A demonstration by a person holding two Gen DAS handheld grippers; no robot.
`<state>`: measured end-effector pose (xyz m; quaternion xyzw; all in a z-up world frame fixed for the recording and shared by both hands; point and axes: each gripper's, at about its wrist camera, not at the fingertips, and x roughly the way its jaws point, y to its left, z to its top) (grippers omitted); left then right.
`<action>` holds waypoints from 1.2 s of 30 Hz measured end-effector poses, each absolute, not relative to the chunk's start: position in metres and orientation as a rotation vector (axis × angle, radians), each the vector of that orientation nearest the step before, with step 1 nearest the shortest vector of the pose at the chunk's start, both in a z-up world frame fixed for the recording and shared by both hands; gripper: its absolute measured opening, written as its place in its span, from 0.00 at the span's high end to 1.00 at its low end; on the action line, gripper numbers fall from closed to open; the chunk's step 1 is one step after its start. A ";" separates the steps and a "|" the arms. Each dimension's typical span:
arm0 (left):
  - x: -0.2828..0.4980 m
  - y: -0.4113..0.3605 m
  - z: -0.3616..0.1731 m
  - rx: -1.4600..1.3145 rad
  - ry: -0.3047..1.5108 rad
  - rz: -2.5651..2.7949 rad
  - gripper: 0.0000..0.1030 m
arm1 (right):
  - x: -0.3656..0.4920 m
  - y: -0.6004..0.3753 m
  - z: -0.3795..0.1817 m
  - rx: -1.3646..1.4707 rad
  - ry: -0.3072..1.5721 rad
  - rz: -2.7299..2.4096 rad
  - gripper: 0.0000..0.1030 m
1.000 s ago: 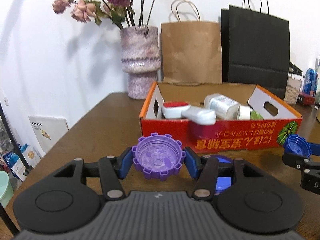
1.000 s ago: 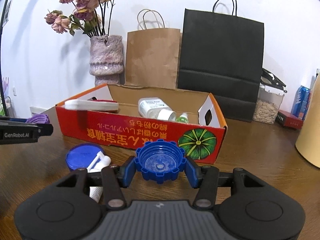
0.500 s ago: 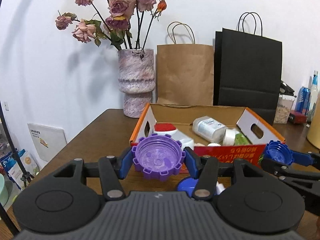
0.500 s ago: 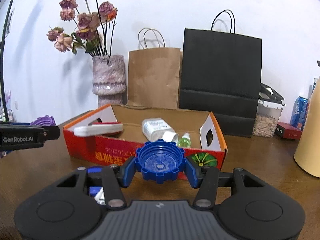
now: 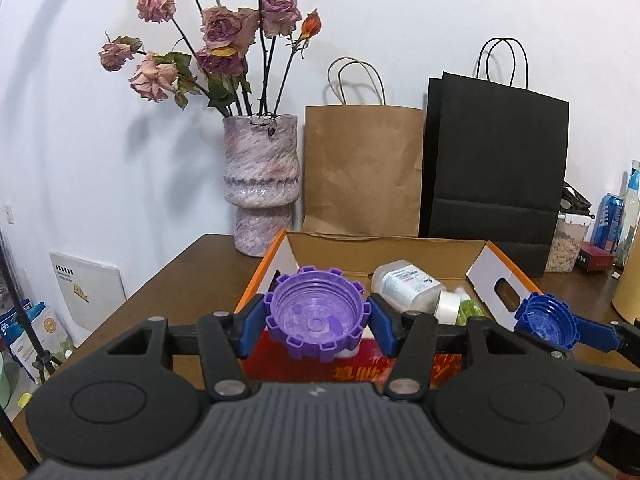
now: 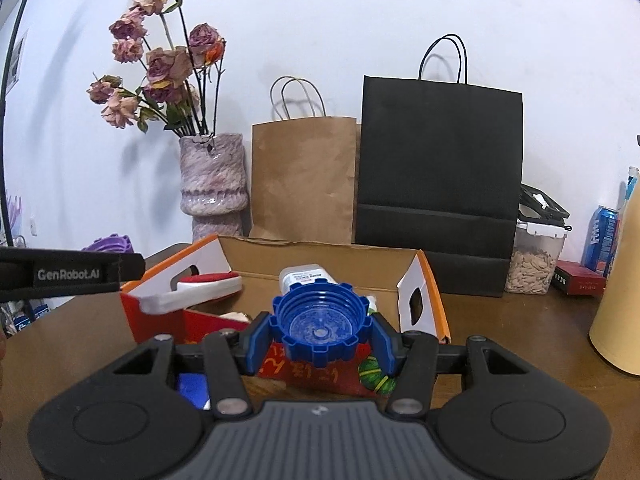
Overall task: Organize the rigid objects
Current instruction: 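Carry the purple and blue caps with both grippers over the red box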
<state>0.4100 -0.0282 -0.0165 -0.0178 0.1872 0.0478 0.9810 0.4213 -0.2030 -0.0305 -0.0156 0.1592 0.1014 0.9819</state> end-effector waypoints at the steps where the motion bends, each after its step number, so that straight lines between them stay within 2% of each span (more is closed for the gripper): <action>1: 0.413 -0.030 -0.016 -0.036 0.377 0.095 0.46 | 0.424 -0.204 -0.030 -0.030 0.320 0.204 0.50; 36: 0.524 -0.064 -0.022 -0.014 0.417 0.075 0.46 | 0.522 -0.208 -0.033 -0.101 0.314 0.208 0.50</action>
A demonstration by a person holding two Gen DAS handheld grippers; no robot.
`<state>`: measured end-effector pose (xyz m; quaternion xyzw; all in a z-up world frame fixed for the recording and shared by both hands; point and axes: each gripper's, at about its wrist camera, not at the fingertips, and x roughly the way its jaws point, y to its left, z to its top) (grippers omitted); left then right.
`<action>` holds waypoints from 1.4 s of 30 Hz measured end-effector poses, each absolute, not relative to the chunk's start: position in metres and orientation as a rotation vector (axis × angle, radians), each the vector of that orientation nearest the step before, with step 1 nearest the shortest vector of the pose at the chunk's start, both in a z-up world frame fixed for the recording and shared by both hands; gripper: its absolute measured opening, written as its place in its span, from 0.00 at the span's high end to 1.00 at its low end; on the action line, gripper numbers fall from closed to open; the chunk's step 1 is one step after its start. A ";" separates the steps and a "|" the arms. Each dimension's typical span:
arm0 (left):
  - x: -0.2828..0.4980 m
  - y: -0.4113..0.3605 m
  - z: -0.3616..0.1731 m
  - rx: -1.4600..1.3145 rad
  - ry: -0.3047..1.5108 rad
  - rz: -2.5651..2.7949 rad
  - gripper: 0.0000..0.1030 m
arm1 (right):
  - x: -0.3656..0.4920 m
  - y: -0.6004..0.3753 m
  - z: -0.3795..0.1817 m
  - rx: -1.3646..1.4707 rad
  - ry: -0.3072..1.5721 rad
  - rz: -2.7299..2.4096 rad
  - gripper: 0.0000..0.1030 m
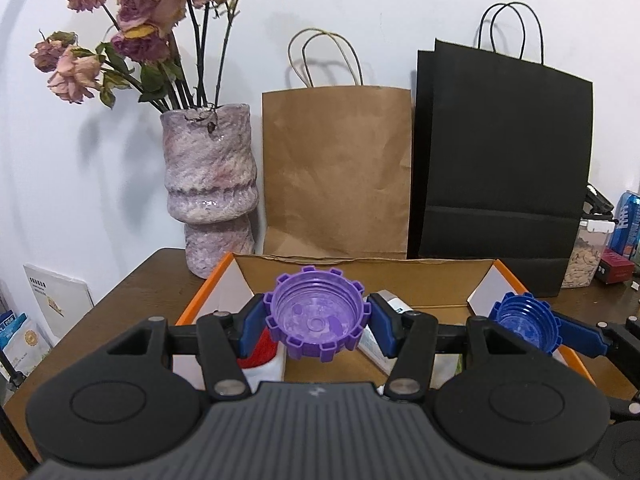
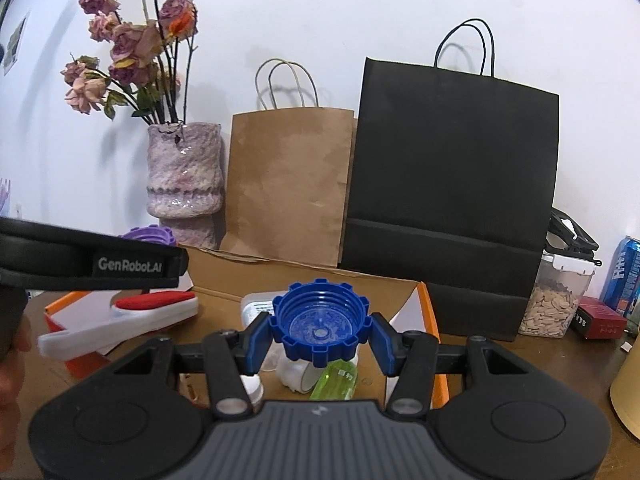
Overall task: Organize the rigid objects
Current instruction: 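Carry the purple and blue caps with both grippers over the red box, then lower both caps into the red box and open both grippers, then withdraw both tools from the box toward the spray bottle and lid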
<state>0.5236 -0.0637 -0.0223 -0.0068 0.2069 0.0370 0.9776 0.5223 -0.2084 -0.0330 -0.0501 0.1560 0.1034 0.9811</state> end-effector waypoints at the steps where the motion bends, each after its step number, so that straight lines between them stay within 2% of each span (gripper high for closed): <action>1: 0.526 -0.064 -0.023 -0.014 0.420 0.073 0.46 | 0.525 -0.209 -0.034 -0.102 0.316 0.206 0.50; 23: 0.562 -0.065 -0.036 0.017 0.488 0.109 0.45 | 0.557 -0.209 -0.043 -0.131 0.353 0.213 0.50; 25: 0.562 -0.065 -0.036 0.025 0.490 0.111 0.37 | 0.558 -0.210 -0.044 -0.125 0.367 0.224 0.50; 27: 0.561 -0.065 -0.036 0.026 0.483 0.120 0.00 | 0.559 -0.211 -0.044 -0.117 0.372 0.221 0.37; 28: 0.559 -0.065 -0.035 0.029 0.473 0.123 0.00 | 0.559 -0.211 -0.044 -0.117 0.373 0.214 0.19; 29: 0.558 -0.065 -0.034 0.030 0.463 0.120 0.00 | 0.559 -0.212 -0.045 -0.117 0.368 0.207 0.07; 33: 0.556 -0.063 -0.032 0.014 0.470 0.117 0.00 | 0.557 -0.212 -0.044 -0.111 0.360 0.204 0.00; 42: 0.555 -0.061 -0.031 0.005 0.472 0.124 0.00 | 0.555 -0.213 -0.042 -0.106 0.353 0.198 0.00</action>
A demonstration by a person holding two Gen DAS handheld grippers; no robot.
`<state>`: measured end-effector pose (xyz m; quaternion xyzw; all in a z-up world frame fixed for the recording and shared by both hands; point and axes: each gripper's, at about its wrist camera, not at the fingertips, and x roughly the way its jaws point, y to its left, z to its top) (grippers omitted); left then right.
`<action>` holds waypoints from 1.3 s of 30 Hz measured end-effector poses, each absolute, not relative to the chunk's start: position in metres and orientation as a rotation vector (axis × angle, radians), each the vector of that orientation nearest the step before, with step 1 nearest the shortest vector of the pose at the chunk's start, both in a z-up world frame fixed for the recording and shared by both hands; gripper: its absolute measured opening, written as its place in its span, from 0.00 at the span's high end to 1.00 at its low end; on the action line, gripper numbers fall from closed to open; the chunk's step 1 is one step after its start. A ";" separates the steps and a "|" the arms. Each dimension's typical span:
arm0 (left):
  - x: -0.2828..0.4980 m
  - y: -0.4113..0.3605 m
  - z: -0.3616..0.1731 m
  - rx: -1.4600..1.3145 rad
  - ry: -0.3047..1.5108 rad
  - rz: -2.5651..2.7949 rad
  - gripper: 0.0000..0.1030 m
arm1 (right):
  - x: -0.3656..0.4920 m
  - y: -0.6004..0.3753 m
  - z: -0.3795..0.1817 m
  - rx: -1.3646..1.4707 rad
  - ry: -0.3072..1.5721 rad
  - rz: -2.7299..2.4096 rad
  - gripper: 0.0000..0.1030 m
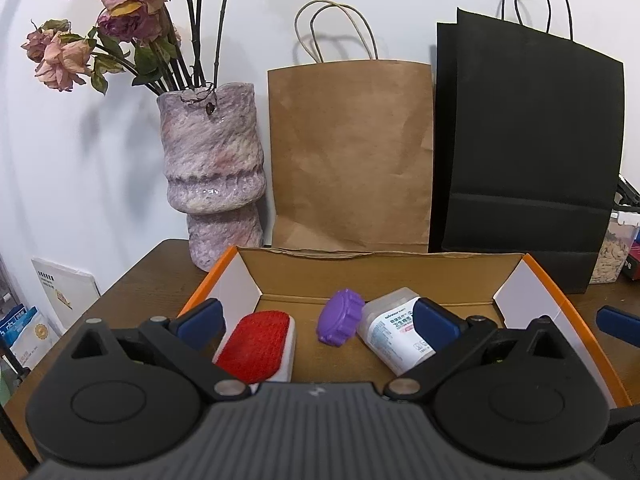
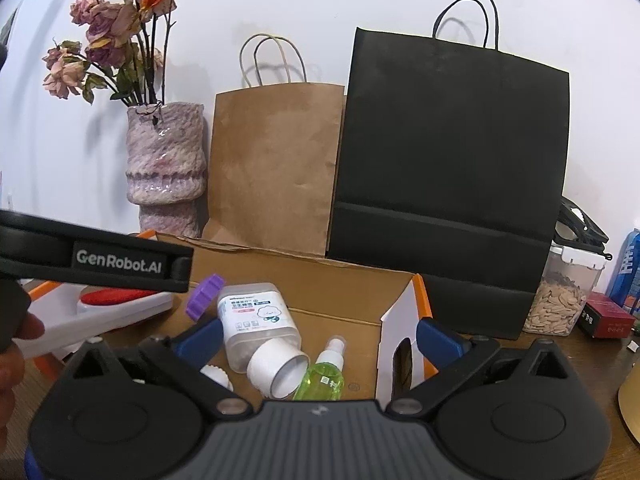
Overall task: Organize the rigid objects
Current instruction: 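Withdraw both tools from the box toward the spray bottle and lid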
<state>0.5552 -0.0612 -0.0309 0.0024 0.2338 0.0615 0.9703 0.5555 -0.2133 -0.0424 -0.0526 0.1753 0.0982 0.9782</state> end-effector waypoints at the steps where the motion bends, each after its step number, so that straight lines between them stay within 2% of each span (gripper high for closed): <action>1: 0.555 -0.061 -0.031 0.004 0.472 0.121 0.00 | 0.555 -0.214 -0.042 -0.104 0.353 0.197 0.00; 18: 0.531 -0.059 -0.025 -0.007 0.459 0.106 0.00 | 0.538 -0.217 -0.039 -0.090 0.343 0.189 0.00; 39: 0.453 -0.033 -0.016 -0.044 0.455 0.102 0.00 | 0.469 -0.206 -0.041 -0.072 0.365 0.216 0.00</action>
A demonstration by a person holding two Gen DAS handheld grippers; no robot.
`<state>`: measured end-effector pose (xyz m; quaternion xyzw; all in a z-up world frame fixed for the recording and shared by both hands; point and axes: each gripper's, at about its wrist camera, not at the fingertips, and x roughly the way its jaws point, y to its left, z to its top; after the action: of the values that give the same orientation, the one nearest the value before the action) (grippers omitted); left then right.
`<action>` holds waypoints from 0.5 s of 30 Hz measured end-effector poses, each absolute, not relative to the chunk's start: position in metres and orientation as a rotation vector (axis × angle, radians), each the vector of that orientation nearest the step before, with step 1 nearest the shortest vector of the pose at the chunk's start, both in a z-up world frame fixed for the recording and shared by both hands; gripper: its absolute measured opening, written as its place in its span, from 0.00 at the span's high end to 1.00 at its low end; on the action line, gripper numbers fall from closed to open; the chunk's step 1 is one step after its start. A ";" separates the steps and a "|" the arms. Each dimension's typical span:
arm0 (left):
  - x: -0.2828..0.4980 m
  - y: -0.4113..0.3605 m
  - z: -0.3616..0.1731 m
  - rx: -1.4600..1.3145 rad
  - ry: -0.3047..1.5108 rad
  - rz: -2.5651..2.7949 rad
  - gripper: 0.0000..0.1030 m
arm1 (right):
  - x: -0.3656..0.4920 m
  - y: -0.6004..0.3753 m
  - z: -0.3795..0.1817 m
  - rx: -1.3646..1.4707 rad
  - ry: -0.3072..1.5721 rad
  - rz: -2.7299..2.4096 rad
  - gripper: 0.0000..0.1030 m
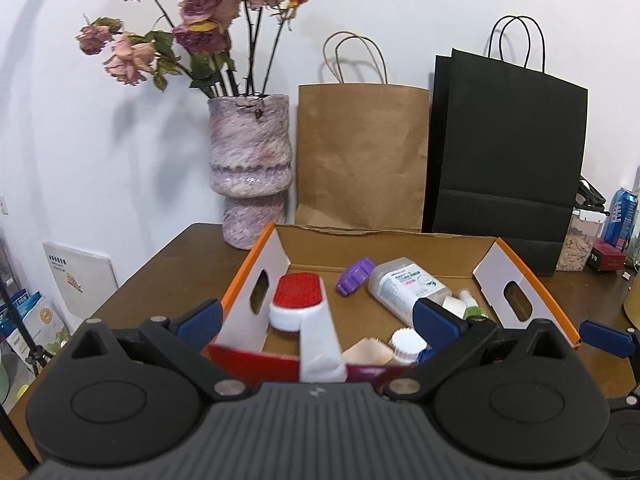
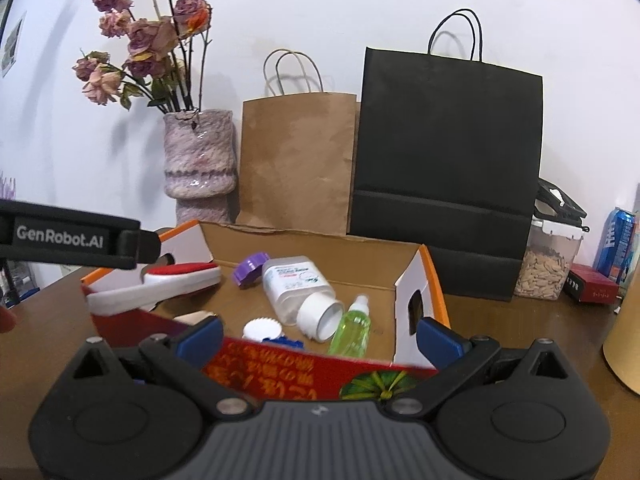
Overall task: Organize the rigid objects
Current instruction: 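Withdraw both tools from the box toward the spray bottle and lid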
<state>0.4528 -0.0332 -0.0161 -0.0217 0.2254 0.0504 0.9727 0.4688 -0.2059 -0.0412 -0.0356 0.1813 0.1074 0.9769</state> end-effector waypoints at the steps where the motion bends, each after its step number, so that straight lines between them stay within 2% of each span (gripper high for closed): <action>1: 0.449 -0.031 -0.016 -0.046 0.457 0.104 0.00 | 0.465 -0.205 -0.042 -0.072 0.368 0.219 0.00; 15: 0.401 -0.004 -0.028 -0.044 0.494 0.117 0.00 | 0.418 -0.186 -0.051 -0.084 0.415 0.250 0.00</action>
<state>0.4015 -0.0039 -0.0278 -0.0218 0.2445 0.0579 0.9677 0.4179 -0.1857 -0.0509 -0.0416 0.2056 0.1236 0.9699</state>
